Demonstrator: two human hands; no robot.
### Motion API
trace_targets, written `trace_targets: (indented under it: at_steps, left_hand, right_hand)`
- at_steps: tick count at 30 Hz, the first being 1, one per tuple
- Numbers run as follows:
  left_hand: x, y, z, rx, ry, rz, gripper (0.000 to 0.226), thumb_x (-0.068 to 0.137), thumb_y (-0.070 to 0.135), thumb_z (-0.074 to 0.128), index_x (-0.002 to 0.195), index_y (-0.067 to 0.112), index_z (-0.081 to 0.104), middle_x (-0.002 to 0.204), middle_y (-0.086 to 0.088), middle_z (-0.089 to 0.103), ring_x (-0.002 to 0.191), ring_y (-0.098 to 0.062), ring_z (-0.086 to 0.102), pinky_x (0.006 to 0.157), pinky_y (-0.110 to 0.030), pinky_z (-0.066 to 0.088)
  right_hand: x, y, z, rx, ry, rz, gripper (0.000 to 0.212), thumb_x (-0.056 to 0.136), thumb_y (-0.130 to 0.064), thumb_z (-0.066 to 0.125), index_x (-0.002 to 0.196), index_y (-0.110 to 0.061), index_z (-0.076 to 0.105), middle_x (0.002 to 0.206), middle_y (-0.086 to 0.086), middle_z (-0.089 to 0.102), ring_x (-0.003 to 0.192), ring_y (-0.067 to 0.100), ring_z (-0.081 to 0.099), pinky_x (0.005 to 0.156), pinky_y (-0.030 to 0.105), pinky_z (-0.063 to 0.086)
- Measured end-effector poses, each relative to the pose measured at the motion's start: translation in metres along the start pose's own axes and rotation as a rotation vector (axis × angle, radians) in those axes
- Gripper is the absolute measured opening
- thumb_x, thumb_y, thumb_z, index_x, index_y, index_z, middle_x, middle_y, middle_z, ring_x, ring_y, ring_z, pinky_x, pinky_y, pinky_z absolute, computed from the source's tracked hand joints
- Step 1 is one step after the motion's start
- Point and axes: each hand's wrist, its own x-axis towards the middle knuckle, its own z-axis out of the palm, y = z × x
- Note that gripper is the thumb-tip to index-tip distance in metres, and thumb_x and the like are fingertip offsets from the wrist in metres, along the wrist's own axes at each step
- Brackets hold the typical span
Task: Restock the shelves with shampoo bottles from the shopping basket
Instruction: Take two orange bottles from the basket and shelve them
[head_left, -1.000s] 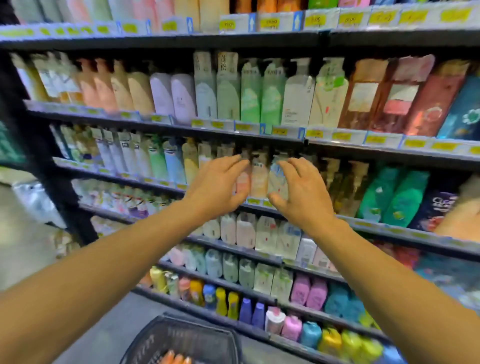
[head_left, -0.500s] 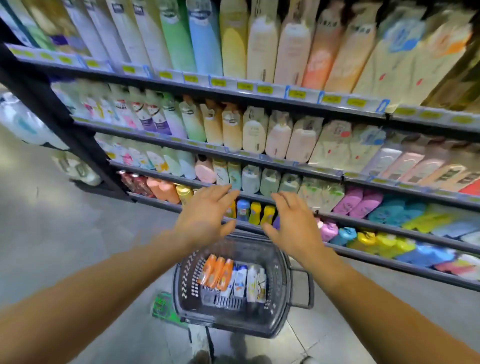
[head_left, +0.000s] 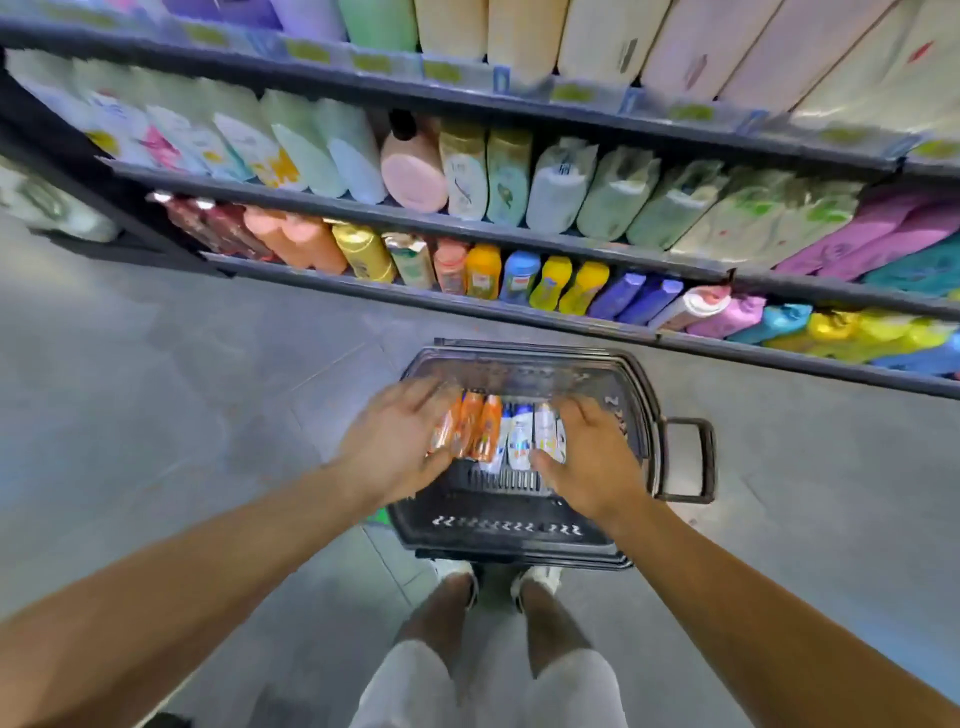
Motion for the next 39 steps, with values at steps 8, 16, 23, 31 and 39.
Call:
trace_targets:
  at_steps: [8, 16, 23, 31, 39]
  left_hand:
    - [0.057, -0.055, 0.177, -0.191, -0.131, -0.230, 0.071, 0.079, 0.033, 0.064, 0.145, 0.022, 0.039, 0.140, -0.005, 0.046, 0.122, -0.033, 0.049, 0.100, -0.043, 0.045]
    - [0.113, -0.104, 0.365, -0.294, -0.168, -0.506, 0.068, 0.083, 0.024, 0.068, 0.145, 0.019, 0.040, 0.139, -0.010, 0.046, 0.124, -0.034, 0.048, 0.099, -0.042, 0.044]
    - [0.148, -0.133, 0.467, -0.413, -0.144, -0.652, 0.062, 0.088, 0.015, 0.060, 0.146, 0.021, 0.038, 0.139, -0.012, 0.047, 0.123, -0.034, 0.050, 0.100, -0.044, 0.045]
    - [0.157, -0.124, 0.508, -0.320, -0.037, -0.633, 0.055, 0.096, 0.011, 0.052, 0.149, 0.011, 0.036, 0.141, -0.015, 0.046, 0.123, -0.033, 0.048, 0.106, -0.040, 0.039]
    - [0.163, -0.117, 0.512, -0.299, -0.019, -0.634, 0.055, 0.096, 0.012, 0.053, 0.148, 0.014, 0.034, 0.143, -0.014, 0.041, 0.128, -0.034, 0.042, 0.107, -0.045, 0.040]
  right_hand:
    - [0.096, 0.065, 0.138, 0.145, -0.086, 0.142, 0.060, 0.087, -0.034, 0.065, 0.139, -0.013, 0.045, 0.139, 0.009, 0.044, 0.124, 0.031, 0.047, 0.099, 0.037, 0.044]
    - [0.201, 0.137, 0.304, 0.259, -0.173, 0.216, 0.071, 0.087, -0.038, 0.068, 0.146, -0.014, 0.036, 0.145, 0.009, 0.040, 0.127, 0.026, 0.048, 0.101, 0.033, 0.041]
    - [0.292, 0.154, 0.392, 0.416, -0.033, 0.234, 0.058, 0.084, -0.034, 0.069, 0.135, -0.013, 0.048, 0.128, 0.008, 0.054, 0.116, 0.022, 0.054, 0.088, 0.024, 0.041]
    - [0.335, 0.154, 0.421, 0.408, 0.059, 0.270, 0.082, 0.074, -0.029, 0.077, 0.144, -0.022, 0.035, 0.115, 0.000, 0.054, 0.095, 0.019, 0.060, 0.067, 0.024, 0.045]
    - [0.308, 0.190, 0.406, 0.419, 0.119, 0.315, 0.084, 0.079, -0.020, 0.076, 0.147, -0.032, 0.030, 0.112, -0.004, 0.045, 0.094, 0.011, 0.048, 0.080, 0.024, 0.040]
